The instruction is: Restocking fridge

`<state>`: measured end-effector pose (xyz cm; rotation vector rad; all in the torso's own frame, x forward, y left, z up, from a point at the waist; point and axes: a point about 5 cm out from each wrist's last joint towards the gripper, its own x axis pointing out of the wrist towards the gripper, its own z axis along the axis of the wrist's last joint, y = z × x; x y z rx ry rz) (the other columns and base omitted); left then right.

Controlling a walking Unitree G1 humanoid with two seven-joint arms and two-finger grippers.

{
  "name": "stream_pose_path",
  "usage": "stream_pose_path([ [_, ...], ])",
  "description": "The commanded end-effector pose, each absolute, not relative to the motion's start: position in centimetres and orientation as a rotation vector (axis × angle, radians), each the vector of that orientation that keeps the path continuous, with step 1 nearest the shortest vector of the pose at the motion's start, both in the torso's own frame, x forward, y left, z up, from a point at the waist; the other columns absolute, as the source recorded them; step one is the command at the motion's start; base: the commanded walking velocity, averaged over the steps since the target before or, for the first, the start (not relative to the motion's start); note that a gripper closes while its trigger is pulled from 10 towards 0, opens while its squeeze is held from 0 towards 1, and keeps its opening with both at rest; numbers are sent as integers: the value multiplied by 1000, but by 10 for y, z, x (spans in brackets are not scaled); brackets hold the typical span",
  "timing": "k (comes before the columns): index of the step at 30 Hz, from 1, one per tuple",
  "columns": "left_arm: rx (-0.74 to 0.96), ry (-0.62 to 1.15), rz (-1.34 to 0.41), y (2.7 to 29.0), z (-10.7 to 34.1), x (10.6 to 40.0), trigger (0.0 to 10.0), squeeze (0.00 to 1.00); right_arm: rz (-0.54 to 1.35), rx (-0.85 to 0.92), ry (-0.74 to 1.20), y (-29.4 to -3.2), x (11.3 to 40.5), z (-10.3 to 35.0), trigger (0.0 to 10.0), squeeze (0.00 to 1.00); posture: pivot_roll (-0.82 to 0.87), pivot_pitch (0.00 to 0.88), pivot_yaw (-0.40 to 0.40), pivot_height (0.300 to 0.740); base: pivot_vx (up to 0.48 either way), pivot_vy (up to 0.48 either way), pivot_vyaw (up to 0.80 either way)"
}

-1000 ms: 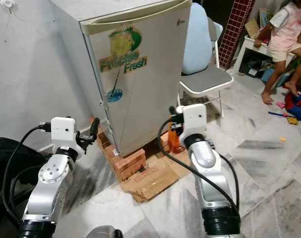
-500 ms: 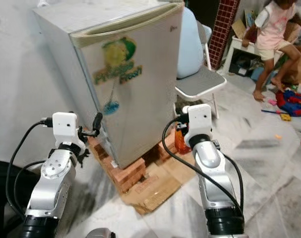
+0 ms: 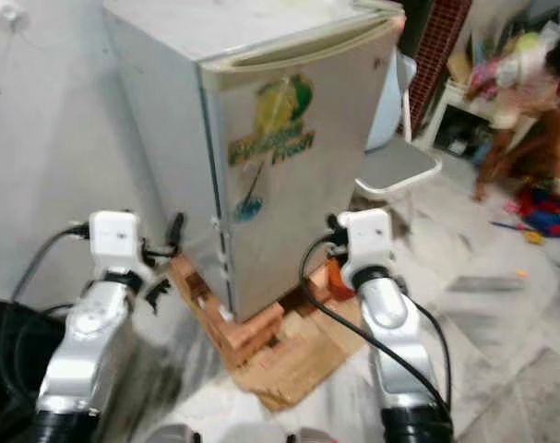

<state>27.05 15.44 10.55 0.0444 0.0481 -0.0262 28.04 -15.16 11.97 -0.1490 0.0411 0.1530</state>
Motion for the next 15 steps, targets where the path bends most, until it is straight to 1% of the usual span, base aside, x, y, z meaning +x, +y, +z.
stream_pose_path([
  [1,25,27,-5,155,110,267,10000,0,171,-169,12,-153,284,126,10000,0,62,0,-106,740,0,0,0],
  [6,39,12,11,157,109,262,10000,0,192,-166,10,-150,289,127,10000,0,77,0,-128,740,0,0,0],
  [10,27,14,-6,155,109,263,10000,0,191,-138,-1,-146,295,132,10000,0,65,0,-112,740,381,0,0],
  [15,14,25,-19,156,109,268,10000,0,173,-140,0,-148,293,131,10000,0,46,0,-91,740,386,280,0],
])
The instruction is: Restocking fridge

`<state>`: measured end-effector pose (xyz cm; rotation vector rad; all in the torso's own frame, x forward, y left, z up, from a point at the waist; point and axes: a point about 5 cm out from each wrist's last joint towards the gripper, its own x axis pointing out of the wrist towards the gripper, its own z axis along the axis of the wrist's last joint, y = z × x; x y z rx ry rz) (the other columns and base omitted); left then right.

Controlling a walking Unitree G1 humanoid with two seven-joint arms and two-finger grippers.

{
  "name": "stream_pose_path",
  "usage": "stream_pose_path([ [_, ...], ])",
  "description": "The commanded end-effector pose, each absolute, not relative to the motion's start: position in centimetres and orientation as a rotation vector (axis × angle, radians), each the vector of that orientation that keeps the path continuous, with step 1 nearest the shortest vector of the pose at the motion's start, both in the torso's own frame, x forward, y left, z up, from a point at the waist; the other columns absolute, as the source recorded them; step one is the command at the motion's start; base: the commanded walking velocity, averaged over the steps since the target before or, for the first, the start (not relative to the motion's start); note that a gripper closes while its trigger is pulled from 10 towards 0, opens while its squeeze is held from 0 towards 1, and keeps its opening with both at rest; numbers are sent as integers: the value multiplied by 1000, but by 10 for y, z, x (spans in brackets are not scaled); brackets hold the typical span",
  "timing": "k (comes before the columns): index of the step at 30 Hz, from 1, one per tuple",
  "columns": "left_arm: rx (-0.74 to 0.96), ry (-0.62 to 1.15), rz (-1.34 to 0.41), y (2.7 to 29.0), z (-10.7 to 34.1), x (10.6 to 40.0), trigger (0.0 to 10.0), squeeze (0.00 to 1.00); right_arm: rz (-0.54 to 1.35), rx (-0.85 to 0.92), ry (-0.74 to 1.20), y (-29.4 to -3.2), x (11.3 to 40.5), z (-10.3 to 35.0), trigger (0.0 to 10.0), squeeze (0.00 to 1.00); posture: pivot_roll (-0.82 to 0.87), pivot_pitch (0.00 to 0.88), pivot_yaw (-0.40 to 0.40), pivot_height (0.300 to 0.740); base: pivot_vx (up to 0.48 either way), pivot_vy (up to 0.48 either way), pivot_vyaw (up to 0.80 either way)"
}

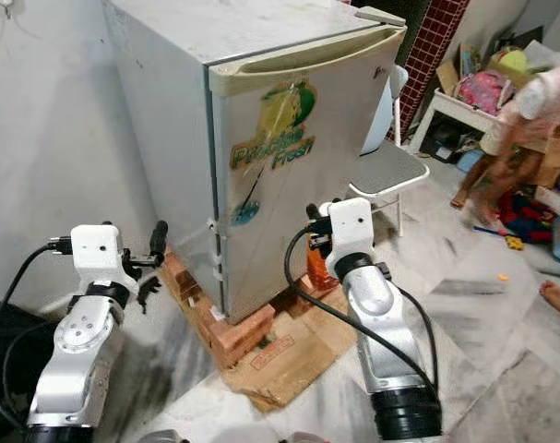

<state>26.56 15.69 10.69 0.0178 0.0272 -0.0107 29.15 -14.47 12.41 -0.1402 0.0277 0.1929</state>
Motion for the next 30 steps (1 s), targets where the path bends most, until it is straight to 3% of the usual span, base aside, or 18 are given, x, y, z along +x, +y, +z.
stream_pose_path([
  [1,13,28,-22,157,110,270,10000,0,167,-136,6,-150,291,129,10000,0,42,0,-85,740,281,390,0],
  [10,-4,28,-51,155,110,269,10000,0,155,-128,18,-150,288,125,10000,0,37,0,-65,740,55,442,-519],
  [30,-22,40,-116,154,111,267,10000,0,148,-107,25,-148,288,124,10000,0,36,0,-50,740,0,0,-770],
])
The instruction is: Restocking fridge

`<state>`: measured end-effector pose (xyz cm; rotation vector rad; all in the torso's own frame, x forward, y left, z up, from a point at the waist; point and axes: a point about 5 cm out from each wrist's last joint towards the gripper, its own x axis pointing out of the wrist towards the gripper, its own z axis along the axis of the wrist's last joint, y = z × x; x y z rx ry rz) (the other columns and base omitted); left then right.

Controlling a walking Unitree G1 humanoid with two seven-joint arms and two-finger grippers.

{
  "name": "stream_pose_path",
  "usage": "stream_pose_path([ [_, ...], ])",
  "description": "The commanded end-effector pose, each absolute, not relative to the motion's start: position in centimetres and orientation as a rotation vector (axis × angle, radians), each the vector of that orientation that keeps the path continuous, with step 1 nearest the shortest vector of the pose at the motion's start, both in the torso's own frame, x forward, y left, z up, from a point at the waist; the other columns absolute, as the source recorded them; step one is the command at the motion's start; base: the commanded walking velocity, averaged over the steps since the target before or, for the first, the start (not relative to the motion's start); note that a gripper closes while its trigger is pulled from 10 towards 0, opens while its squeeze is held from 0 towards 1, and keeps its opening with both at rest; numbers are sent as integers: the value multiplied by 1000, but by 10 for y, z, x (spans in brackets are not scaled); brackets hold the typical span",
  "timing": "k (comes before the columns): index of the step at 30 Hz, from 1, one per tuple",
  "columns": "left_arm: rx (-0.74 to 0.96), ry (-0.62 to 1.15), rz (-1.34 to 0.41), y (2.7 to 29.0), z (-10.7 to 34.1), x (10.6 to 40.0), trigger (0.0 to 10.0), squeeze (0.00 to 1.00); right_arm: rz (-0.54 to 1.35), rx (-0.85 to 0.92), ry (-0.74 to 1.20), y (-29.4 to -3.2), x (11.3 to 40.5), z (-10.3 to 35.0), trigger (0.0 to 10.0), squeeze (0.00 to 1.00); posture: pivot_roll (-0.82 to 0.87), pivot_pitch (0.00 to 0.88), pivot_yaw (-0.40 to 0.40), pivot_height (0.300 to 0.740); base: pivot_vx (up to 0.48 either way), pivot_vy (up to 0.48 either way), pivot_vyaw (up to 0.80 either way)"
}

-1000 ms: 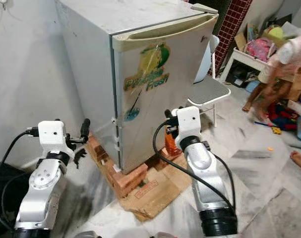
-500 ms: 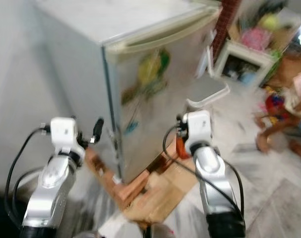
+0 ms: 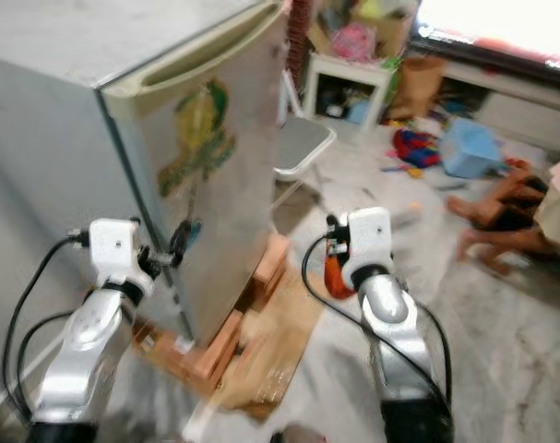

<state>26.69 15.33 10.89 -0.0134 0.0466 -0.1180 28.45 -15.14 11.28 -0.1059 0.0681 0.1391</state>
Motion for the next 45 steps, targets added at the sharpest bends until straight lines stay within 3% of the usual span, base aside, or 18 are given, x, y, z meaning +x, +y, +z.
stream_pose_path([
  [1,-15,35,-112,155,111,268,10000,0,150,-106,24,-149,287,124,10000,0,31,0,-46,740,0,0,0],
  [16,93,90,70,179,110,309,10000,0,126,-138,144,-174,245,110,10000,0,-48,0,-7,740,0,0,0],
  [25,-6,136,169,173,112,335,10000,0,91,-137,162,-181,240,112,10000,0,-67,0,6,740,0,0,0],
  [33,-23,174,44,130,119,355,10000,0,137,-117,178,-175,239,112,10000,0,-68,0,-1,740,0,0,0],
  [40,36,233,-461,44,107,337,10000,0,172,-97,209,-169,237,108,10000,0,-68,0,3,740,0,0,0],
  [45,19,215,-677,11,110,321,10000,0,168,-98,214,-169,235,108,10000,0,-72,0,6,740,0,0,0],
])
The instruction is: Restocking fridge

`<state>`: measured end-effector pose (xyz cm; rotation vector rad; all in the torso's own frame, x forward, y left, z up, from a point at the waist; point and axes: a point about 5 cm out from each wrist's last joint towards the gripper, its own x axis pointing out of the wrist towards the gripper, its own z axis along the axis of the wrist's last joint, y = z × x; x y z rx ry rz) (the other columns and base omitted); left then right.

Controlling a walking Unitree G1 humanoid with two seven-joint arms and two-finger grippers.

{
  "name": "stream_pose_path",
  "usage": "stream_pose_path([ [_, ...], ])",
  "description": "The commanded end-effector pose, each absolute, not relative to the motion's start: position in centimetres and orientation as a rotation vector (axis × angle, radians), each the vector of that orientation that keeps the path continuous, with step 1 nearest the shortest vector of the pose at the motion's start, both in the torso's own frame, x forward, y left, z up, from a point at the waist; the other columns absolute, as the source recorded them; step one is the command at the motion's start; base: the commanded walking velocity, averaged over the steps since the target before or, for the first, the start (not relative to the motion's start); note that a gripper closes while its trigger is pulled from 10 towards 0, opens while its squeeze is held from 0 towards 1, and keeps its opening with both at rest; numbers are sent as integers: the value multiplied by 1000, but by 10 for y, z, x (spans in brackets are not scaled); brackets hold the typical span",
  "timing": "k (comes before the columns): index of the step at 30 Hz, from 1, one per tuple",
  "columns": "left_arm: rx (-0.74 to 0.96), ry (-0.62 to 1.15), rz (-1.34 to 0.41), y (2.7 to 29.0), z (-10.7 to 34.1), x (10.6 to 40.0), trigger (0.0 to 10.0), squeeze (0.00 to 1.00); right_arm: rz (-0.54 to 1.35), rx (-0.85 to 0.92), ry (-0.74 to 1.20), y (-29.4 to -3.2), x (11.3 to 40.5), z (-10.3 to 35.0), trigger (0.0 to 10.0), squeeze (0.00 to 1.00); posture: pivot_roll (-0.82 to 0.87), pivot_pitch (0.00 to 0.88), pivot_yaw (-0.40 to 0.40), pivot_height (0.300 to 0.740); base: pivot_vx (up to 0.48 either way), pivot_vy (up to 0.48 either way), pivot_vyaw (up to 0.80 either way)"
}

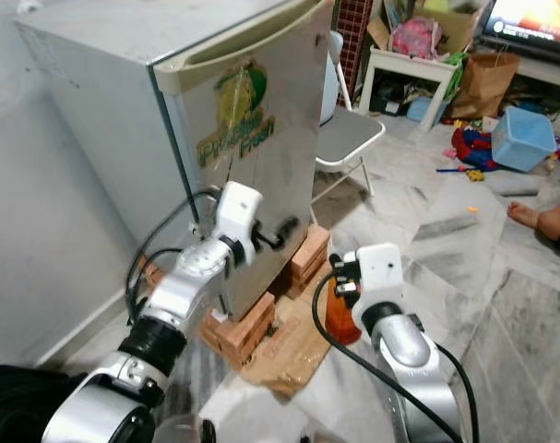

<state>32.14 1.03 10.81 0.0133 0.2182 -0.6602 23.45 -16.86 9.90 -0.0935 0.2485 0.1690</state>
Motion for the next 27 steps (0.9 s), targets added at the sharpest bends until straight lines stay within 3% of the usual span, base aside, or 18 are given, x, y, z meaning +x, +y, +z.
stream_pose_path([
  [1,31,204,-743,2,110,315,10000,0,152,-114,218,-171,234,108,10000,0,-74,0,5,740,0,0,0],
  [6,109,156,-704,6,109,313,10000,0,91,-152,230,-181,235,106,10000,0,-74,0,5,740,0,0,0],
  [12,86,151,-487,59,102,313,10000,0,90,-149,260,-182,235,100,10000,0,-52,0,-1,740,0,0,0],
  [22,142,193,-108,155,85,285,10000,0,134,-139,337,-176,236,86,10000,0,-7,0,-13,740,0,0,0],
  [25,150,195,46,180,91,294,10000,0,137,-146,330,-174,240,87,10000,0,-12,0,-12,740,0,0,0],
  [27,138,175,66,182,98,300,10000,0,126,-142,315,-176,242,90,10000,0,-13,0,-12,740,0,0,0],
])
